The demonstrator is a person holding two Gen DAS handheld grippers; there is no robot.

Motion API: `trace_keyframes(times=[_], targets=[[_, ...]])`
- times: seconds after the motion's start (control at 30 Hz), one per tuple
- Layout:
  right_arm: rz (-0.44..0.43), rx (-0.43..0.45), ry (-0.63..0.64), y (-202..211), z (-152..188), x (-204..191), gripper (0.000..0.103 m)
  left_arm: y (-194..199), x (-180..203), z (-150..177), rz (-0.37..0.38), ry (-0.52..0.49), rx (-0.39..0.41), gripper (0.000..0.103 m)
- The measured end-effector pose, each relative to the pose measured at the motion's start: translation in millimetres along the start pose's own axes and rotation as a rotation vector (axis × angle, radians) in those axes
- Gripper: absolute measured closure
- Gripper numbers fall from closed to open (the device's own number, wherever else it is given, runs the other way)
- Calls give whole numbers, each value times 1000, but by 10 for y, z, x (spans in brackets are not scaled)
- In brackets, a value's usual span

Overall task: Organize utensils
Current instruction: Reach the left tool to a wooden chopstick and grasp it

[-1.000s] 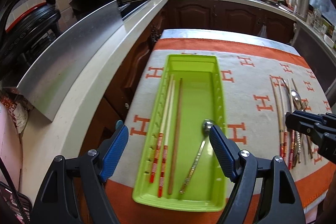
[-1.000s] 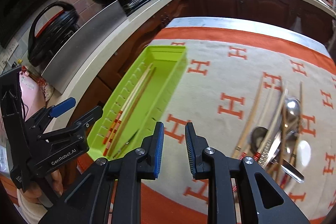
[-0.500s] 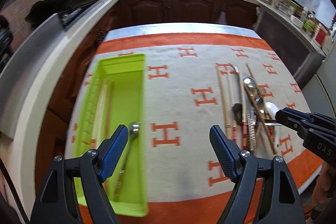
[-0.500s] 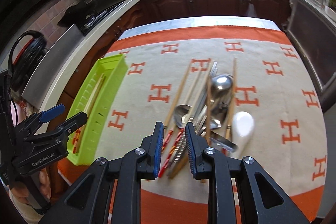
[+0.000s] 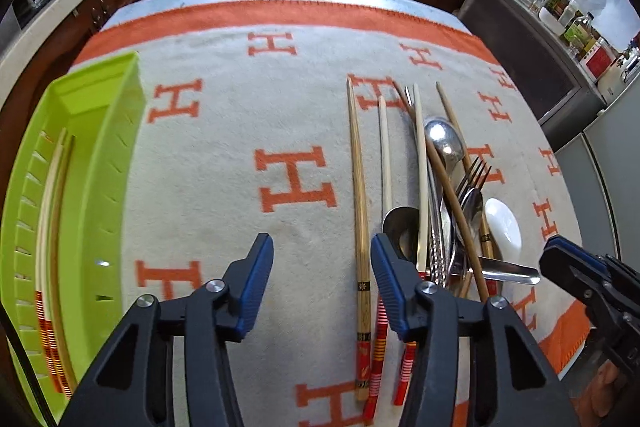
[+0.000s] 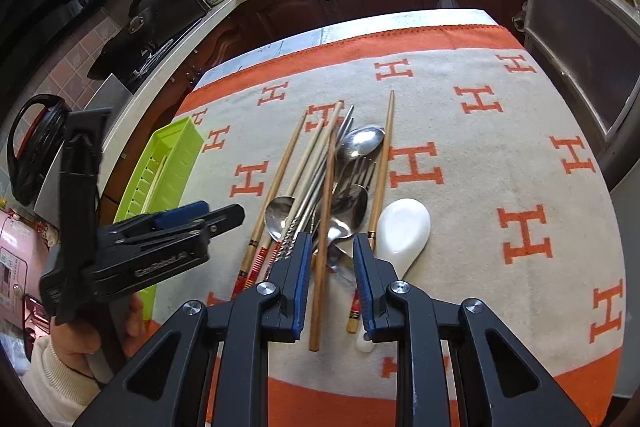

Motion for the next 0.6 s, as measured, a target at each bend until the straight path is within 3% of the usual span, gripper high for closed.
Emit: trace_keyframes(times=[0.37, 0.6], targets=[[-20, -18, -25, -174, 18, 127, 81, -161, 107, -16, -147, -110, 11, 55], [-37, -16, -25, -218, 28, 105, 81, -193, 138, -79, -149, -95, 48, 57]])
Point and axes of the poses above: each gripper's, at about its wrist camera, not at the fingertips, and y roughly against the way its jaws point, x to its right, z to its underside, the point moved 10 cm from there along -y, roughly the way its jaws point, and after that the axes turned 3 degrees about -y, right-handed, at the moved point
